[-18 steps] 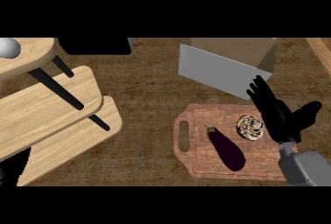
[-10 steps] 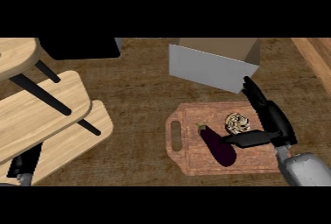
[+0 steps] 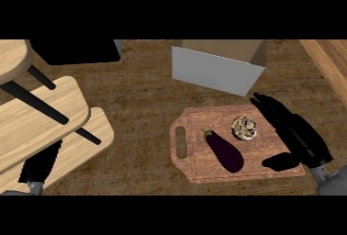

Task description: Pick the eggplant from the cutting board and place it in the cardboard box

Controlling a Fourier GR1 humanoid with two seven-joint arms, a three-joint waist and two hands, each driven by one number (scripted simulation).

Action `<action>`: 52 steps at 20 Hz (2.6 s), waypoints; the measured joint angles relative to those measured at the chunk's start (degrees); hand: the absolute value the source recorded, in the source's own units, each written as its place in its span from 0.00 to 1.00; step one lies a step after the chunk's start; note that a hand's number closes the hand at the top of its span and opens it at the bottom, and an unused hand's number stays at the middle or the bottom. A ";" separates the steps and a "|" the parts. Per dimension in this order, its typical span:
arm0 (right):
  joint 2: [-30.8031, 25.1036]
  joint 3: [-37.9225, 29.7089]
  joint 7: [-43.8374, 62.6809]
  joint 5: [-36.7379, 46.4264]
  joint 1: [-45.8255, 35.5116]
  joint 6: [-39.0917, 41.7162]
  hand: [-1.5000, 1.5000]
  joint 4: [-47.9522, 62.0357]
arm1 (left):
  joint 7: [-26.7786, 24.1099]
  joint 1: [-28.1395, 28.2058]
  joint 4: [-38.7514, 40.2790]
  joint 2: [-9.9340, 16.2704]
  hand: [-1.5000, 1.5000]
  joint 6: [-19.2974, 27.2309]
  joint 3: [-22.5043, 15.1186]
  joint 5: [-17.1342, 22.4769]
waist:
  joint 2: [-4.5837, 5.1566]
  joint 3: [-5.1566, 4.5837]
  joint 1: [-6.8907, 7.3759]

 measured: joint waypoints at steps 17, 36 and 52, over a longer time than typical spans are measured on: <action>-3.75 8.93 42.14 5.22 -1.23 25.30 0.00 -32.79 | 4.03 -4.97 -0.47 -3.11 0.50 -2.79 -2.45 1.87 | 1.26 0.03 3.24; 11.52 12.92 54.89 9.96 -3.92 29.14 0.00 -23.89 | 6.63 -8.46 0.43 -5.35 0.50 -3.13 -3.49 0.00 | 2.05 0.32 5.83; 14.54 11.99 51.36 12.50 -3.92 30.65 0.00 -16.99 | 7.08 -8.98 0.98 -5.94 0.50 -3.65 -2.77 -1.59 | 2.07 0.34 5.88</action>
